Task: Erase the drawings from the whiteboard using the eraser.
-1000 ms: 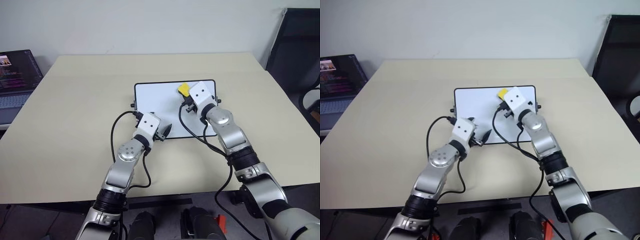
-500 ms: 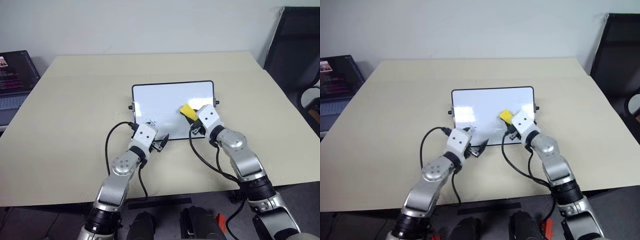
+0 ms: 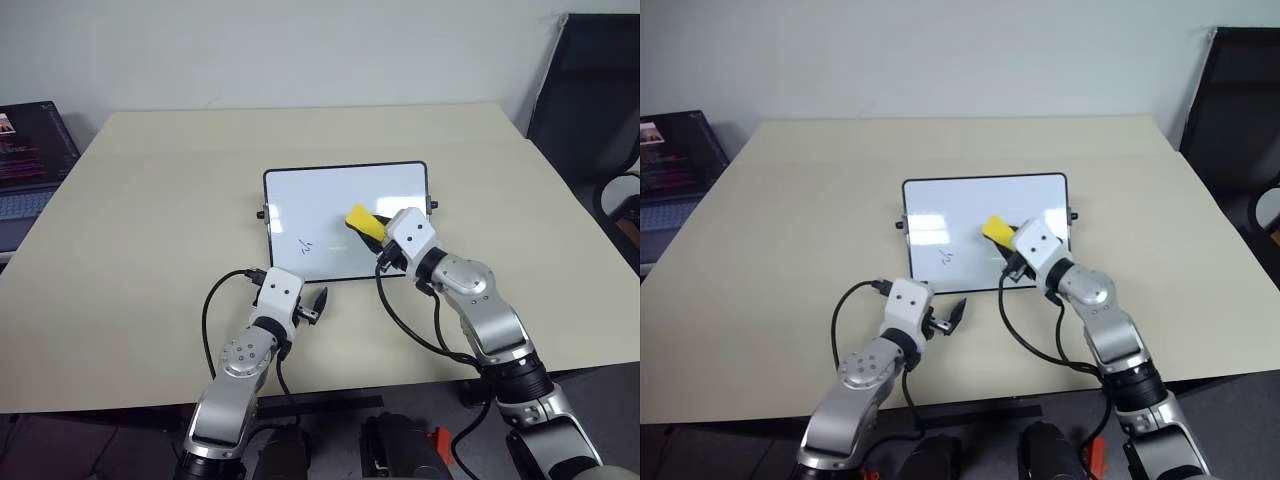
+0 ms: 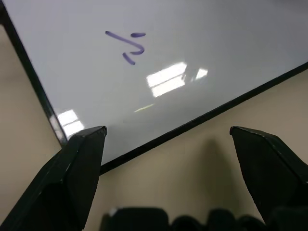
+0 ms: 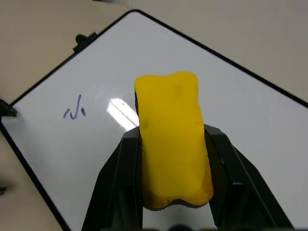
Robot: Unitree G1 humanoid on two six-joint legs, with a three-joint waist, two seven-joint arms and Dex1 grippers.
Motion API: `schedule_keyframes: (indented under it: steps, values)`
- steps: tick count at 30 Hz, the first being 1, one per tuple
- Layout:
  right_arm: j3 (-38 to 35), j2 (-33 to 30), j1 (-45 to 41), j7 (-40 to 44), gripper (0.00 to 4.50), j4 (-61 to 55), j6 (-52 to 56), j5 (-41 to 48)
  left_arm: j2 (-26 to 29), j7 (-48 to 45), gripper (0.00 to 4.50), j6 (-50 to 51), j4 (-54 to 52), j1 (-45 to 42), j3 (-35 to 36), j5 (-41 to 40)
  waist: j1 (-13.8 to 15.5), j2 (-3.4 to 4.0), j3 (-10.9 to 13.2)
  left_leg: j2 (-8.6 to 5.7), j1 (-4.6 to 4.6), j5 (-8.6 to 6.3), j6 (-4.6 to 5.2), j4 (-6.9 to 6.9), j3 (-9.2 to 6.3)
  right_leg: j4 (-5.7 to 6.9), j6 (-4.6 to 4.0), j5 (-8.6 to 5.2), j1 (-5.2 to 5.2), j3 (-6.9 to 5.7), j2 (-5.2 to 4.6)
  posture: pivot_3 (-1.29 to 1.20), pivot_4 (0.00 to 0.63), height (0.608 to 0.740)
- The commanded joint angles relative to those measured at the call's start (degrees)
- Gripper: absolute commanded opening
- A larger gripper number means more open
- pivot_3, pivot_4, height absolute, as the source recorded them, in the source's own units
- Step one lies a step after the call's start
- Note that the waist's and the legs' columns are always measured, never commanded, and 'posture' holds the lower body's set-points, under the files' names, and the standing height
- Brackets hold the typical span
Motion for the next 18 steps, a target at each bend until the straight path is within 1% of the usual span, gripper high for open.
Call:
schedule_keyframes:
  steps: [1, 10, 13, 18]
  values:
    - [1.3, 1.4, -2.9, 0.8, 1.29, 1.5, -3.0, 0.0, 0.2, 1.1, 4.50, 0.1, -2.2, -0.4, 0.8, 0.6, 0.1, 0.00, 0.0, 0.00, 0.00, 0.00, 0.00, -0.01, -0.02, 0.00, 0.00, 0.00, 0.00, -0.02, 0.00, 0.00, 0.150, 0.740]
    - [3.8, 6.1, -8.0, 1.9, 1.29, 7.8, -6.4, -0.2, 0.3, 3.1, 4.50, 0.7, -2.4, -0.2, 1.5, 1.6, 0.1, 0.00, 0.0, 0.03, 0.00, 0.00, 0.00, -0.01, -0.02, 0.02, 0.00, 0.00, 0.00, -0.01, -0.01, 0.00, 0.150, 0.740]
    - [5.3, 7.4, -9.5, 1.8, 1.29, 12.1, -7.5, -1.4, 0.9, 3.6, 4.50, 0.6, -2.1, -0.3, 1.9, 2.0, 0.1, 0.00, 0.0, 0.03, 0.00, 0.00, 0.00, -0.01, -0.03, 0.02, -0.01, 0.00, 0.00, -0.02, -0.01, 0.00, 0.150, 0.740]
    - [7.1, 7.9, -11.1, 1.5, 1.29, 17.8, -8.2, -4.3, 1.2, 4.1, 4.50, 0.6, -1.6, -1.3, 3.0, 1.9, 0.1, 0.00, 0.0, 0.02, 0.00, 0.00, 0.00, 0.00, -0.02, 0.02, -0.01, 0.01, 0.00, -0.01, -0.01, 0.00, 0.150, 0.740]
